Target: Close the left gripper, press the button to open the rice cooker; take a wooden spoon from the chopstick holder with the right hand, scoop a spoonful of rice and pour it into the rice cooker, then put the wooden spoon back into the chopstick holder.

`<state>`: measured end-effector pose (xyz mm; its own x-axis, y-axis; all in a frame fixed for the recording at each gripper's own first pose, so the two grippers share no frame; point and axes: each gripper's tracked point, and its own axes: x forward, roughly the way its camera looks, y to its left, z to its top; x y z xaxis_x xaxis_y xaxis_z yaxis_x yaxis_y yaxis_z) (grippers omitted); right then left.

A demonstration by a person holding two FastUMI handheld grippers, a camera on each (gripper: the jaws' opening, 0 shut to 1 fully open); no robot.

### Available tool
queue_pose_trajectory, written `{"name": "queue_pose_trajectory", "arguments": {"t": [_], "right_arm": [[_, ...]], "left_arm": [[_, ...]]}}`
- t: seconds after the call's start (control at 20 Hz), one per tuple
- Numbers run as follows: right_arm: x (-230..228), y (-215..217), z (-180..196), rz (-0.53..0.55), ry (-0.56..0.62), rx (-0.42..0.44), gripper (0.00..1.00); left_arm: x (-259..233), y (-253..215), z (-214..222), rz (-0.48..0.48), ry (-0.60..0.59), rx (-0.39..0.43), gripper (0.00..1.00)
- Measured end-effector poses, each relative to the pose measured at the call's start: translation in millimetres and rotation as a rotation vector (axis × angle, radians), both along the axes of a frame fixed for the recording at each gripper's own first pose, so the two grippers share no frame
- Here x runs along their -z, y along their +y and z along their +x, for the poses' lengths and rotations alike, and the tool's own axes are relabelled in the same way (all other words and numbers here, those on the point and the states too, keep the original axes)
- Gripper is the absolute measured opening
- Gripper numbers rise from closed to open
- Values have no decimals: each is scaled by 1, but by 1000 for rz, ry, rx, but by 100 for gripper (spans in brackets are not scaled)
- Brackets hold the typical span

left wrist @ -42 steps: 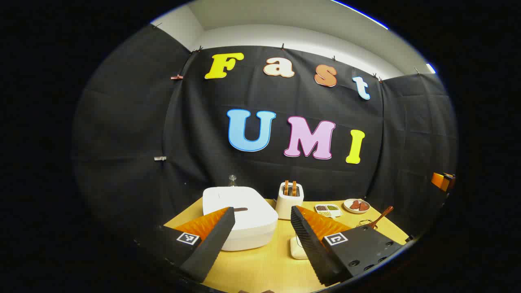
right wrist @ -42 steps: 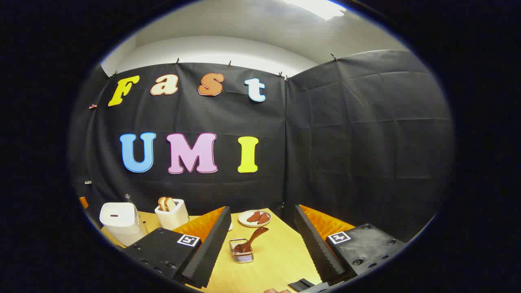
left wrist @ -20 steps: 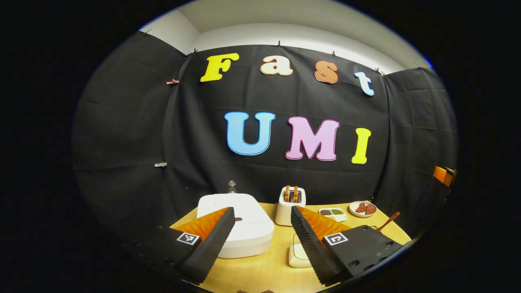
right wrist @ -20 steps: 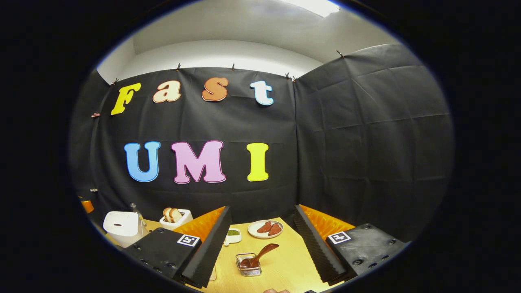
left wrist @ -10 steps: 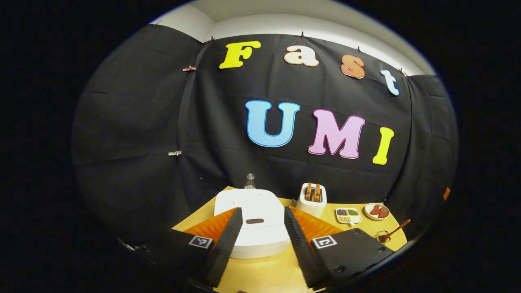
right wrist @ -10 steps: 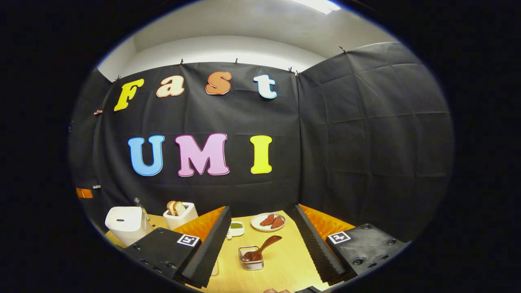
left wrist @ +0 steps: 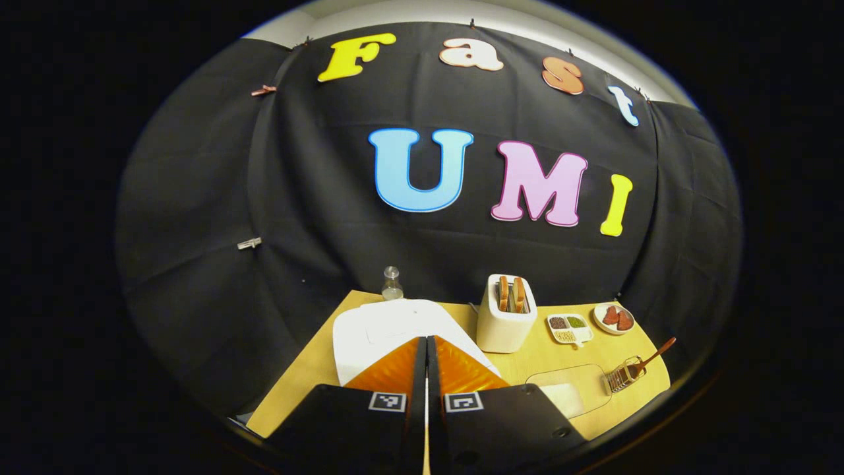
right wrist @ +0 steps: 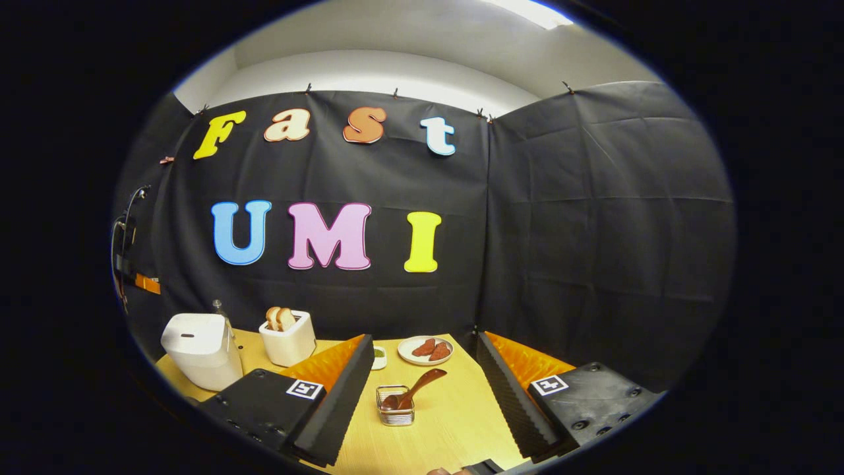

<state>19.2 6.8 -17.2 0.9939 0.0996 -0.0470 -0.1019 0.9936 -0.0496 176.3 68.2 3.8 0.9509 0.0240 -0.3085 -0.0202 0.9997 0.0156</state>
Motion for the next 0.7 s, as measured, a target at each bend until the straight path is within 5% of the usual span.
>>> {"name": "queue_pose_trajectory", "arguments": {"t": [0.15, 0.7], "right_arm": [[15, 11, -19, 24, 48, -26, 98], [14, 54, -59, -23, 49, -86, 99]], "left_arm": [[27, 11, 26, 34, 72, 33, 7], [111, 4, 61, -138, 242, 96, 7]]}}
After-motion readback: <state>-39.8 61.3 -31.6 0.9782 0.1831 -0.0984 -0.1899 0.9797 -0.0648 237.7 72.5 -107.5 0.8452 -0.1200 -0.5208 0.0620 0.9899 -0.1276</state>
